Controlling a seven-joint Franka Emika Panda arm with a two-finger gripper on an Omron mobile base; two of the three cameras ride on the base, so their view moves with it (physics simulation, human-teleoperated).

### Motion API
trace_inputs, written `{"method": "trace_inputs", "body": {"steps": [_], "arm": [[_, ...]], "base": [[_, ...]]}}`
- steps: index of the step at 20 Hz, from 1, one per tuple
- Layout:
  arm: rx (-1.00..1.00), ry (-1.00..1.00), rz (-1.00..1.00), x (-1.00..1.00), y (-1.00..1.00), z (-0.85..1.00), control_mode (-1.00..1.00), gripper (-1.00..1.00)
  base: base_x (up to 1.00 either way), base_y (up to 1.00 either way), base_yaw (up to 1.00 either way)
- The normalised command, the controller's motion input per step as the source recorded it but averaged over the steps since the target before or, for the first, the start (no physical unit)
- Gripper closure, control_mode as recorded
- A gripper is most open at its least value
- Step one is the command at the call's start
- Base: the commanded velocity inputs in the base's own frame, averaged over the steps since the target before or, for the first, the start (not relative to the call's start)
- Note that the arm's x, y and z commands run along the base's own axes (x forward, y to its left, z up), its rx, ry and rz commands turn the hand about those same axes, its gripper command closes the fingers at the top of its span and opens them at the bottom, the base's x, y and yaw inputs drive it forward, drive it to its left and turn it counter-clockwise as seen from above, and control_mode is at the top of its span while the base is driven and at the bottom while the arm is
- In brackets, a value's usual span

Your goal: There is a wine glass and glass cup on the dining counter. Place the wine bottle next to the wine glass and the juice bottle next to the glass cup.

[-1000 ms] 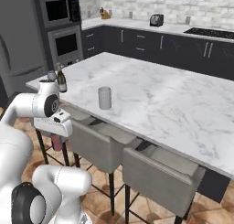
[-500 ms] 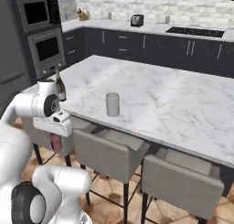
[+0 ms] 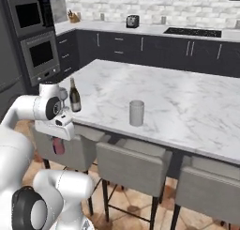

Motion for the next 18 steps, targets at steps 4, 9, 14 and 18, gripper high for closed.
{"method": "trace_inputs", "body": {"steps": [4, 9, 14, 18], "arm": [[0.0, 0.0, 0.0, 0.0, 0.0, 0.0, 1.0, 1.0], [0.0, 0.0, 0.0, 0.0, 0.0, 0.0, 1.0, 1.0], [0.0, 0.0, 0.0, 0.0, 0.0, 0.0, 1.0, 1.0], [0.0, 0.0, 0.0, 0.0, 0.0, 0.0, 1.0, 1.0]], "base": [[0.49, 0.54, -0.2], [0.58, 0.46, -0.17], [0.63, 0.21, -0.05], [0.6, 0.17, -0.02]]}}
